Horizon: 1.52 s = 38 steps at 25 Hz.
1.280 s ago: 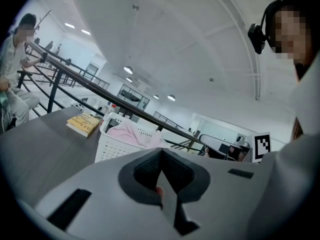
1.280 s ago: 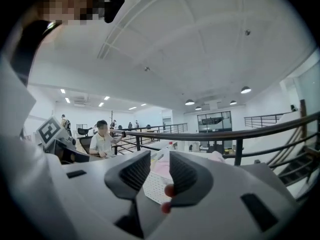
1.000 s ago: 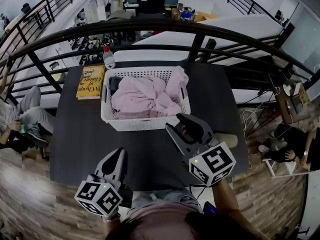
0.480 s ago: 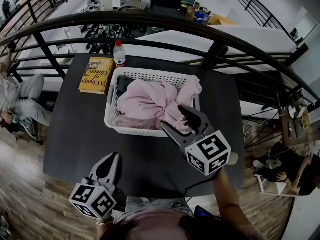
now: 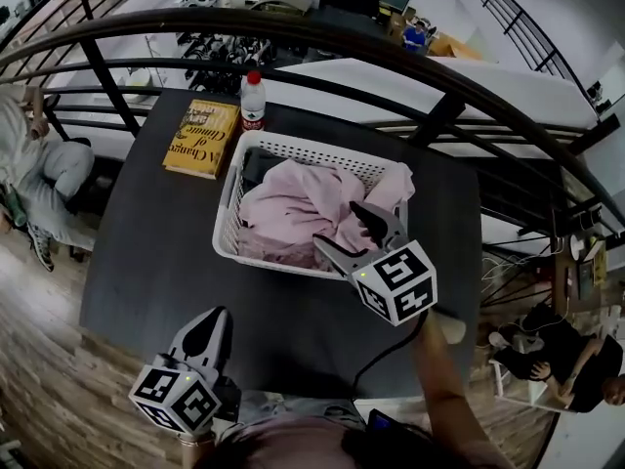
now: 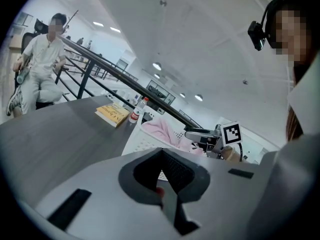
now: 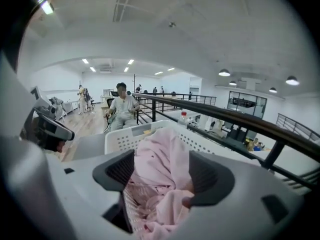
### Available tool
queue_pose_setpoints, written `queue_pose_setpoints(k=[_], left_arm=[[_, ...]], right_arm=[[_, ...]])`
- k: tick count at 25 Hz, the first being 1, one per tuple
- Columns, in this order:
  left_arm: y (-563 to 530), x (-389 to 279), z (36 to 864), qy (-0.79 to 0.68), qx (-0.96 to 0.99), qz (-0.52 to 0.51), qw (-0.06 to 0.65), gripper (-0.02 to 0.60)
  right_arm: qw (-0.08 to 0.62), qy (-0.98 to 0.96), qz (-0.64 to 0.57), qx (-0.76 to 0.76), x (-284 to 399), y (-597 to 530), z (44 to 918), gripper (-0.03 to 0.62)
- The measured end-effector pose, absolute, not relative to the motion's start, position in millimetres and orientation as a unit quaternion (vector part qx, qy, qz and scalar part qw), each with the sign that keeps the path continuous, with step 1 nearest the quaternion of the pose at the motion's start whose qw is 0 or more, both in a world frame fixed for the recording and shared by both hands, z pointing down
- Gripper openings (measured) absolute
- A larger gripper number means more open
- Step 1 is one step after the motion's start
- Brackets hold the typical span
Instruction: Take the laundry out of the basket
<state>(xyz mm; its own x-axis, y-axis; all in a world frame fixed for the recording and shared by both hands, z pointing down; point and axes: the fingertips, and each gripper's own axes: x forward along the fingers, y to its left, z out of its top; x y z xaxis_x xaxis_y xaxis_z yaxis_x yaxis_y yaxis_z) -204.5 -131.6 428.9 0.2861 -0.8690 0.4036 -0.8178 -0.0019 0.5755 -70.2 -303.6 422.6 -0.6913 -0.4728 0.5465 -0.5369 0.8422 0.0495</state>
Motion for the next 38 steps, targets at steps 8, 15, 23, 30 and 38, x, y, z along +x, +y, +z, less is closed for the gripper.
queue_pose_setpoints(k=[8, 15, 23, 30, 38], left_arm=[[-127, -210, 436, -0.607, 0.689, -0.033, 0.395, -0.003], [-123, -214, 442, -0.616, 0.674, -0.036, 0.407, -0.003], [-117, -222, 452, -0.632, 0.652, -0.048, 0.417, -0.003], [-117, -234, 457, -0.64, 0.641, -0.051, 0.421, -0.003], [-116, -228, 458, -0.632, 0.648, -0.054, 0.422, -0.003]], right_arm=[[0.36, -0.901, 0.085, 0.227, -84, -317, 462, 0.365], [0.4, -0.889, 0.084, 0.207, -90, -331, 478, 0.38], [0.484, -0.853, 0.088, 0.173, -91, -333, 525, 0.388], [0.544, -0.818, 0.085, 0.165, -95, -343, 570, 0.39], [0.542, -0.813, 0.121, 0.178, -91, -347, 576, 0.23]])
